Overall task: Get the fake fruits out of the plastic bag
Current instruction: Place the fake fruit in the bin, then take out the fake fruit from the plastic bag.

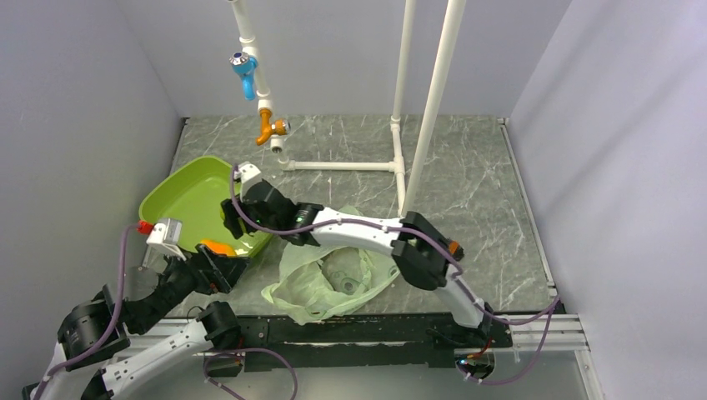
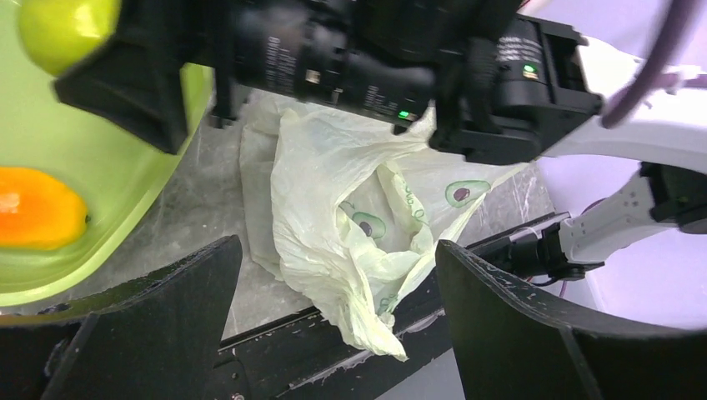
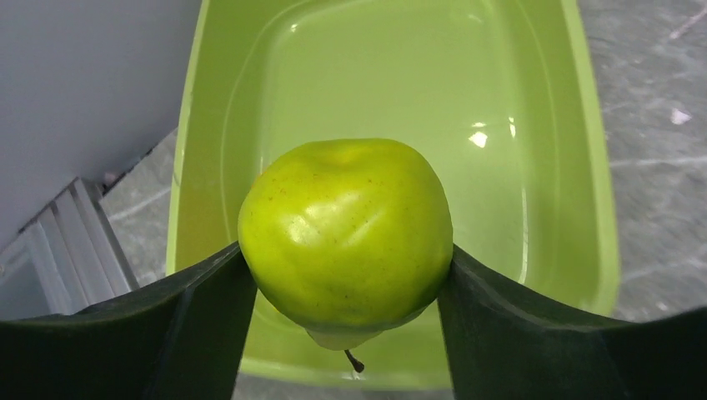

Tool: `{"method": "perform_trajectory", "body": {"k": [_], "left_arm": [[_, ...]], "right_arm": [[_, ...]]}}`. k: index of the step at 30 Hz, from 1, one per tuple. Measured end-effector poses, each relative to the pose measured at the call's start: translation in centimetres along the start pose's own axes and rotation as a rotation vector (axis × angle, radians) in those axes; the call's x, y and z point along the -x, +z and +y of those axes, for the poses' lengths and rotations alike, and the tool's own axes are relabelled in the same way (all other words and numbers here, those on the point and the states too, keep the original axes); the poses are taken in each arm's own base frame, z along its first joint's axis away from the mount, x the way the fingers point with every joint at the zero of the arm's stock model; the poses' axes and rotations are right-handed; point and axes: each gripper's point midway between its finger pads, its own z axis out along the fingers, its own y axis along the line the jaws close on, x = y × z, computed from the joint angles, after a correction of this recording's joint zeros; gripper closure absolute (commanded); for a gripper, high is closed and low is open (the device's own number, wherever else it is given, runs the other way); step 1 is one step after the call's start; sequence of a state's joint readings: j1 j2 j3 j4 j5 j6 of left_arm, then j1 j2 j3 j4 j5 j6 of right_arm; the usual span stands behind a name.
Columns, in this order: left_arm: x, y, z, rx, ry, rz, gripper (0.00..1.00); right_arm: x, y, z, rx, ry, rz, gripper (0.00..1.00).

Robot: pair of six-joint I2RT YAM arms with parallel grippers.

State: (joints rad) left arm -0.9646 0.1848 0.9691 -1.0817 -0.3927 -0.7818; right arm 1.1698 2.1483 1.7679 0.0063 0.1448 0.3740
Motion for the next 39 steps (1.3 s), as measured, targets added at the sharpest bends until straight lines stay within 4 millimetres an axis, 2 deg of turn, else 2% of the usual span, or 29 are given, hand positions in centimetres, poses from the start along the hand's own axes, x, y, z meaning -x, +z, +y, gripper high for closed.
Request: {"method": "perform_trajectory", "body": {"k": [3, 5, 8, 12, 15, 16, 17, 19, 22, 25, 28, 33, 36, 39], "left_arm": [[-0.1, 0.0, 0.0, 0.0, -0.002, 0.004, 0.08], [-0.2, 0.1, 0.0, 0.002, -0.005, 0.006, 0.08], [-0.7, 0.4, 0.1, 0.006, -0.007, 0.022, 0.08], [-1.4, 0.7, 0.2, 0.006, -0.004, 0.045, 0.07], [-1.7, 0.9, 0.1, 0.005, -0.001, 0.054, 0.07], [-1.7, 1.0, 0.0, 0.002, 0.0, 0.057, 0.07], [-1.6, 1.1, -0.3, -0.001, 0.001, 0.06, 0.07], [-1.7, 1.5, -0.8, -0.008, 0.007, 0.072, 0.06], [-1.8, 2.7, -1.9, -0.021, 0.029, 0.101, 0.06], [-2.3, 4.1, -3.5, -0.045, 0.055, 0.142, 0.07], [-3.2, 6.0, -5.4, -0.089, 0.087, 0.199, 0.08], [-5.2, 9.3, -9.3, -0.206, 0.112, 0.305, 0.1], [-6.6, 11.3, -11.2, -0.259, 0.115, 0.365, 0.11], [-8.6, 13.3, -12.1, -0.293, 0.114, 0.427, 0.16]], "right_arm": [[0.0, 2.6, 0.8, 0.013, -0.003, 0.018, 0.11], [-0.1, 3.4, 1.1, 0.018, -0.003, 0.029, 0.04], [-0.9, 3.2, 1.1, 0.022, -0.007, 0.06, 0.01], [-2.4, 1.2, 0.1, 0.01, -0.019, 0.117, 0.02], [-2.6, -1.7, -0.7, -0.004, -0.044, 0.146, 0.02], [-2.5, -3.2, -1.0, -0.006, -0.055, 0.154, 0.02], [-2.1, -5.6, -1.4, -0.005, -0.07, 0.165, 0.02], [-0.9, -7.8, -2.1, -0.008, -0.086, 0.148, 0.02], [1.4, -12.7, -4.3, -0.044, -0.134, 0.106, 0.01], [2.1, -17.4, -6.8, -0.092, -0.209, 0.078, 0.01], [0.6, -21.1, -8.5, -0.11, -0.293, 0.088, 0.01], [-4.6, -25.0, -11.3, -0.137, -0.388, 0.152, 0.01], [-6.8, -26.4, -13.2, -0.191, -0.41, 0.18, 0.01], [-7.3, -26.7, -14.7, -0.254, -0.415, 0.154, 0.01]]}}
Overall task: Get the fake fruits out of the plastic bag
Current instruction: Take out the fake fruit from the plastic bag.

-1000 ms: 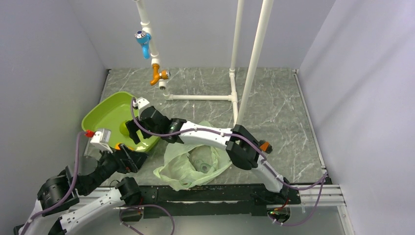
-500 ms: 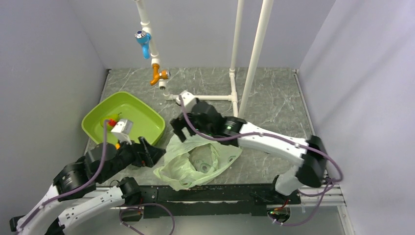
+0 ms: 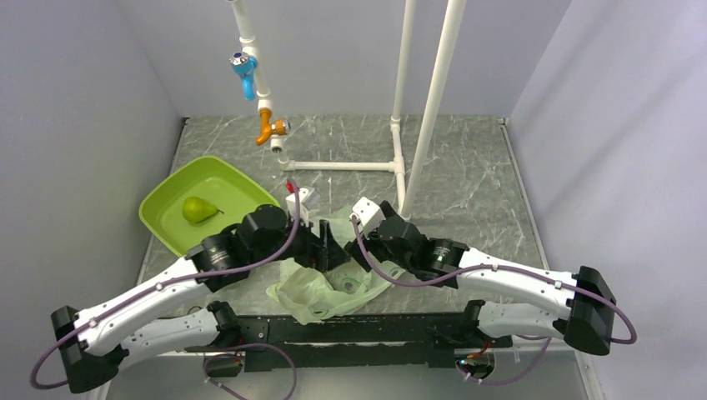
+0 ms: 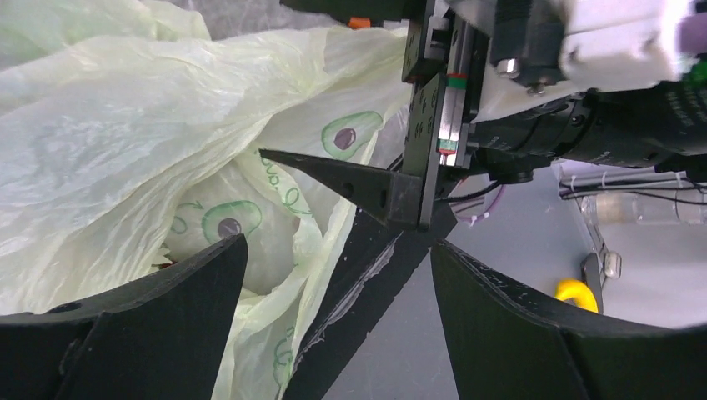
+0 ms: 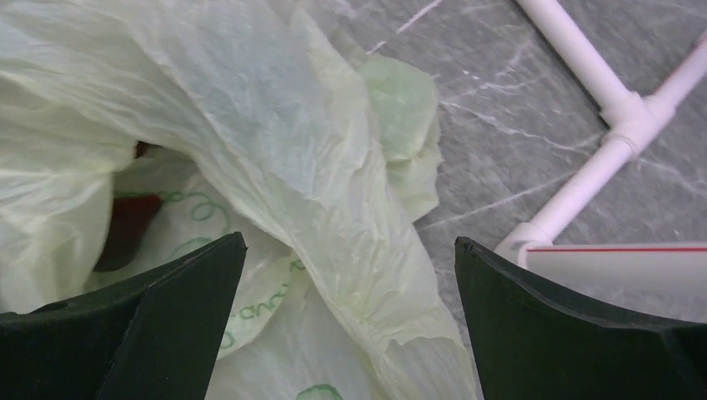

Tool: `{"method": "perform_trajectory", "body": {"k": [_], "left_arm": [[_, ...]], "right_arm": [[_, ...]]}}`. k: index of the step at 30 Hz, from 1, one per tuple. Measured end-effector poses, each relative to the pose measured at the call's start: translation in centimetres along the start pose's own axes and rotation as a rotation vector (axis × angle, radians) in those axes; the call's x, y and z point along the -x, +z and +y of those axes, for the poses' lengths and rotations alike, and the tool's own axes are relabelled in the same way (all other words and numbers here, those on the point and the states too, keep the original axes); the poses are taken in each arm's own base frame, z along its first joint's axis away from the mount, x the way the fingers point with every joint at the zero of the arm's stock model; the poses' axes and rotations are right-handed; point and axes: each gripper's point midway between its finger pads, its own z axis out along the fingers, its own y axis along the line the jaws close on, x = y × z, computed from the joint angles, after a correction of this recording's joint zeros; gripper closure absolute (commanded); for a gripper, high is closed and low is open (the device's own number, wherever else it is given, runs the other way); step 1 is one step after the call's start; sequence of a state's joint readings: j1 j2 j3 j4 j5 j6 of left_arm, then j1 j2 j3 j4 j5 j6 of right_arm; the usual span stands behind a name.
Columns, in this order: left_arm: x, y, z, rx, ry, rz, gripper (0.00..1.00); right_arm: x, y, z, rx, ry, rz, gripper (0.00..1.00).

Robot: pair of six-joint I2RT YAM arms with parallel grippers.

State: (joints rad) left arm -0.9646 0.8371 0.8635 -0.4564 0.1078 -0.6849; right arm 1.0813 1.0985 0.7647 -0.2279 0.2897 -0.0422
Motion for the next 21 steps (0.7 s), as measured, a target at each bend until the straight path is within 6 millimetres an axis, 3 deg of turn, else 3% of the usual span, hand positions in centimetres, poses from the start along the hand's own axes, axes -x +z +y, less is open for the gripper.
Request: {"method": "perform_trajectory", "body": {"k": [4, 7, 9, 13, 14, 15, 18, 21], "left_arm": [[-1.5, 2.0, 0.6, -0.015, -0.018, 0.028, 0.18], [-2.1, 1.9, 0.6, -0.051, -0.037, -0.022, 0.17], [-2.4, 1.6, 0.5, -0.091, -0.059, -0.063, 0.16], [-3.1, 2.1, 0.1, -0.151, -0.102, -0.075, 0.17], [-3.1, 2.5, -0.1, -0.159, -0.111, -0.067, 0.18], [-3.3, 3.1, -0.2, -0.164, -0.117, -0.052, 0.19], [-4.8, 5.1, 0.6, -0.131, -0.14, 0.014, 0.24], [-6.7, 6.4, 3.0, -0.008, -0.141, 0.082, 0.23]], "right_arm": [[-1.6, 0.6, -1.6, -0.101, 0.036, -0.03, 0.02], [-3.1, 1.3, -2.9, -0.179, 0.1, -0.058, 0.05], [-4.0, 1.5, -3.6, -0.227, 0.143, -0.068, 0.12], [-3.4, 2.0, -4.6, -0.286, 0.205, -0.119, 0.52], [-3.1, 2.2, -4.7, -0.289, 0.218, -0.132, 0.69], [-2.9, 2.4, -4.7, -0.288, 0.228, -0.14, 0.79], [-2.7, 2.6, -4.5, -0.269, 0.253, -0.148, 1.0], [-2.1, 2.4, -4.2, -0.245, 0.282, -0.165, 1.0]]}}
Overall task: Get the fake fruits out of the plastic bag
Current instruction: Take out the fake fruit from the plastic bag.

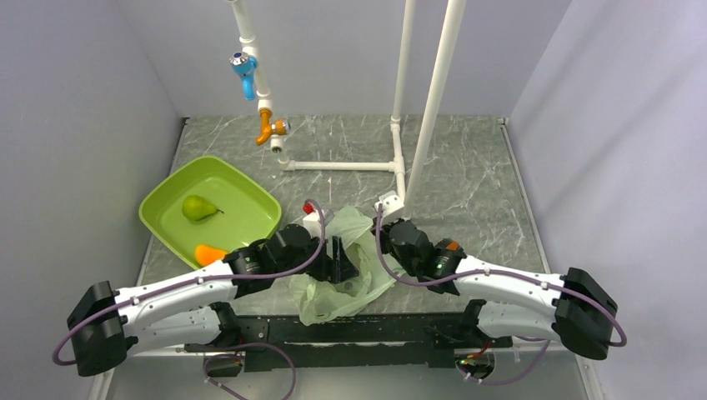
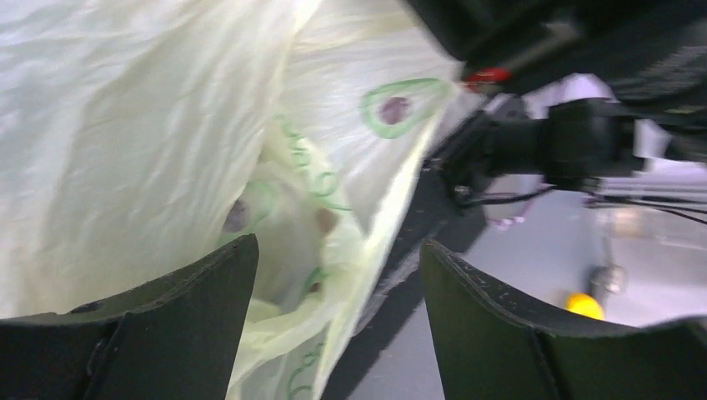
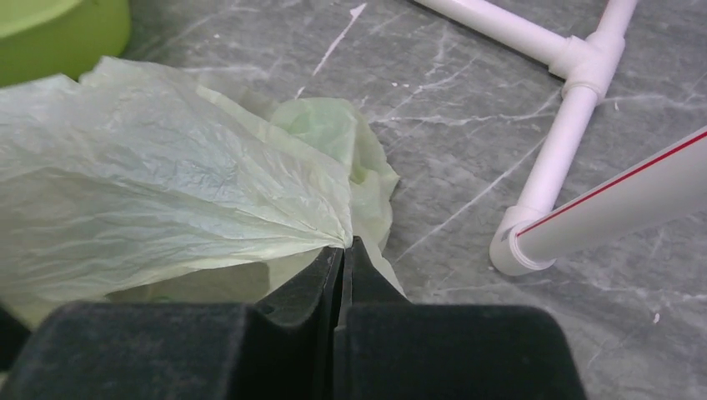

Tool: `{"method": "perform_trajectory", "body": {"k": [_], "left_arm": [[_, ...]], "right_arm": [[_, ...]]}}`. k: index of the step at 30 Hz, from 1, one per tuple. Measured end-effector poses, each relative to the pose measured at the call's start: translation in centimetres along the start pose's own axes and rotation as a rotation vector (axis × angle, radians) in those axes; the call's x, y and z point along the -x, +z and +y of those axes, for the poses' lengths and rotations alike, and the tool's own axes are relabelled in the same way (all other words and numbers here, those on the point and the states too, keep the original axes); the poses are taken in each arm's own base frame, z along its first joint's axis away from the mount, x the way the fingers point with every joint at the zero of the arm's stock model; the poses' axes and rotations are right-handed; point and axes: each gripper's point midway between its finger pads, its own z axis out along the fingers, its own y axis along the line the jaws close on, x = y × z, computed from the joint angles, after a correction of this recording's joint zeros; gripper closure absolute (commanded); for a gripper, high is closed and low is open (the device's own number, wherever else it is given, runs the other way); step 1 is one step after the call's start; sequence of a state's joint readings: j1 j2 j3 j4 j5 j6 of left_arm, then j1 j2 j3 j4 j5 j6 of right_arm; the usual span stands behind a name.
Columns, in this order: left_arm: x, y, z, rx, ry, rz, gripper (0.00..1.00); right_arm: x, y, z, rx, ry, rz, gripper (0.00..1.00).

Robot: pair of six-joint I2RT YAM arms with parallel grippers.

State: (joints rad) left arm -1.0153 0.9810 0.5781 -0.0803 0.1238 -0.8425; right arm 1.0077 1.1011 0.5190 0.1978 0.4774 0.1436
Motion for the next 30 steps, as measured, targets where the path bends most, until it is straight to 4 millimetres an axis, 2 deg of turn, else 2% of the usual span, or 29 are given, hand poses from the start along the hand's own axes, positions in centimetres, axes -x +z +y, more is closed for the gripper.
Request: {"method": "perform_trajectory", "body": {"k": [6, 11, 17, 19, 26, 29, 30], "left_arm": [[0.2, -0.7, 4.1, 0.231, 0.057, -0.017, 0.2], [2.7, -1.3, 6.3, 0.421, 0.163, -0.048, 0.17], [5.8, -2.9, 10.3, 0.688, 0.236, -0.045, 0.14], [6.5, -3.6, 11.0, 0.745, 0.253, -0.04, 0.13], [8.0, -6.0, 10.2, 0.764, 0.288, -0.066, 0.16], [7.9, -6.7, 8.8, 0.686, 0.279, -0.064, 0.19], [7.8, -6.7, 7.8, 0.627, 0.272, -0.068, 0.19]], "right_arm": [[2.8, -1.6, 0.4, 0.04, 0.073, -0.029, 1.0], [5.2, -3.2, 2.1, 0.144, 0.164, -0.054, 1.0], [4.6, -4.0, 3.2, 0.193, 0.258, 0.018, 1.0], [4.5, -4.4, 3.4, 0.204, 0.287, 0.031, 1.0], [6.1, -6.4, 3.1, 0.234, 0.359, -0.008, 1.0], [6.5, -6.5, 3.4, 0.249, 0.37, -0.011, 1.0], [6.4, -6.4, 3.6, 0.255, 0.37, -0.006, 1.0]]}}
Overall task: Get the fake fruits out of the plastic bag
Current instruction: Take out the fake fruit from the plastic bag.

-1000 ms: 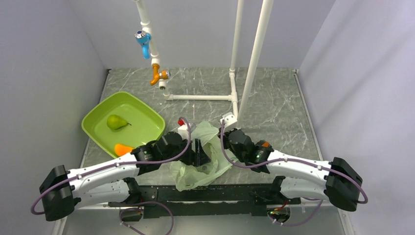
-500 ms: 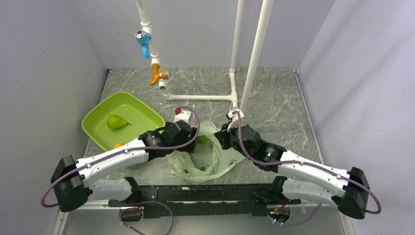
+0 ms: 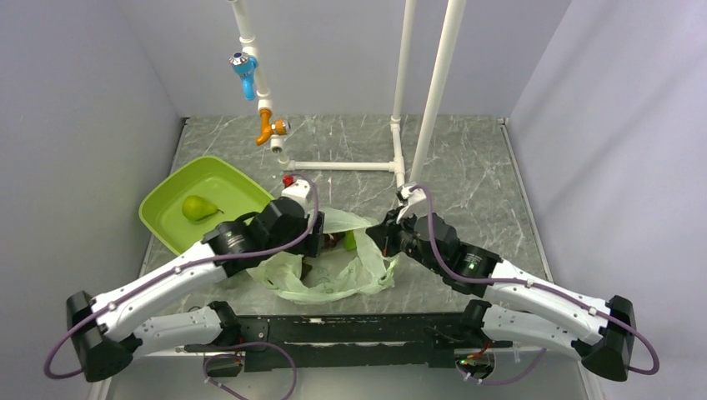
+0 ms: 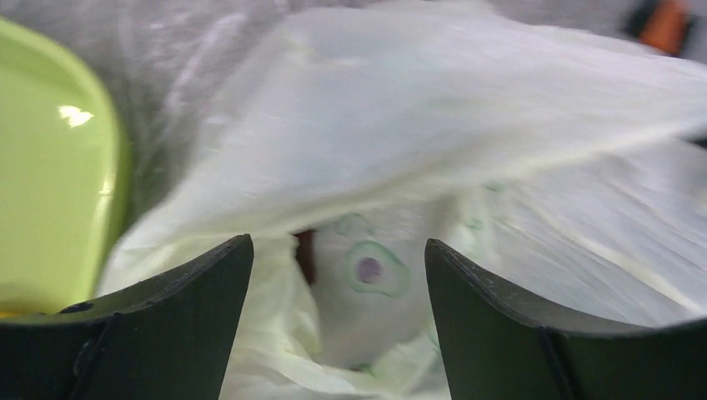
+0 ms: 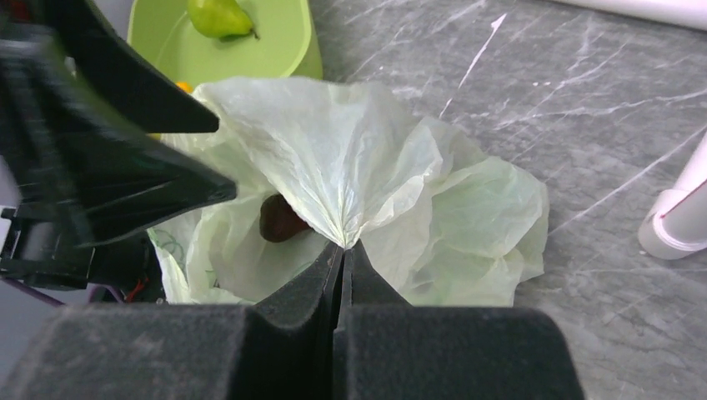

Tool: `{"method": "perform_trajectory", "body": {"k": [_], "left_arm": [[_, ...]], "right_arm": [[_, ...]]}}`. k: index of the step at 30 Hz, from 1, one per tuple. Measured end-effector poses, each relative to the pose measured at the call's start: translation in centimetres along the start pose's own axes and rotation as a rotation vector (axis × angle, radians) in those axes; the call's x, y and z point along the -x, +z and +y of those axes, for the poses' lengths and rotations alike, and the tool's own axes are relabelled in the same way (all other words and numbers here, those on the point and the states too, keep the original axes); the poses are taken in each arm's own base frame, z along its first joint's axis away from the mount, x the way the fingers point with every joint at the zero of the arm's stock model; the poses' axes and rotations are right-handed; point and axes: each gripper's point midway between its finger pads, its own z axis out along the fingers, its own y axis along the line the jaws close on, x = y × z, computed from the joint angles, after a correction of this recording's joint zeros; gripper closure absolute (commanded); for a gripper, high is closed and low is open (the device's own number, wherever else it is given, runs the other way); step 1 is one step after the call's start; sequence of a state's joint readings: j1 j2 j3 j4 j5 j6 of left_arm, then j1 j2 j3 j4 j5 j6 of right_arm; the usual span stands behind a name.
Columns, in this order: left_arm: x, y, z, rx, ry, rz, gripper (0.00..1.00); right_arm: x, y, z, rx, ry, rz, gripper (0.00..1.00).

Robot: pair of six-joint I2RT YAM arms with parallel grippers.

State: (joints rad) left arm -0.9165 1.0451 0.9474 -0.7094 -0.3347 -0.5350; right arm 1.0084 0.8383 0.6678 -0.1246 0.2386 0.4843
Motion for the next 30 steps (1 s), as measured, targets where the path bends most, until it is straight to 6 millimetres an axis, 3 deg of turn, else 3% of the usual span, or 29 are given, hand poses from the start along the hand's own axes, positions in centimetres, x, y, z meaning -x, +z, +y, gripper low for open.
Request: {"method": "perform_trajectory", "body": {"k": [4, 10, 14, 20, 25, 30], "left_arm": [[0.0, -2.5, -2.8, -0.23, -0.045, -0.045, 0.15], [-1.4, -5.8, -5.2, -0.481, -0.069, -0.069, 0.14], [-1.7, -6.3, -6.6, -0.565, -0.057, -0.053, 0.14], [-3.4, -2.5, -6.4, -0.448, 0.012, 0.03, 0.21], [-3.9, 1.9, -5.1, -0.275, 0.162, 0.022, 0.3], [-3.9, 5.7, -3.8, -0.125, 0.315, -0.003, 0.32]], "right_arm": [[-1.3, 0.9, 0.5, 0.021, 0.003, 0.05, 1.0], [-1.7, 1.3, 1.3, 0.059, 0.011, 0.068, 1.0], [-1.7, 1.4, 1.4, 0.065, 0.012, 0.067, 1.0], [-1.5, 1.5, 1.6, 0.07, 0.026, 0.062, 1.0], [-1.4, 1.5, 1.7, 0.071, 0.039, 0.059, 1.0], [-1.2, 1.4, 1.7, 0.069, 0.043, 0.051, 1.0]]}}
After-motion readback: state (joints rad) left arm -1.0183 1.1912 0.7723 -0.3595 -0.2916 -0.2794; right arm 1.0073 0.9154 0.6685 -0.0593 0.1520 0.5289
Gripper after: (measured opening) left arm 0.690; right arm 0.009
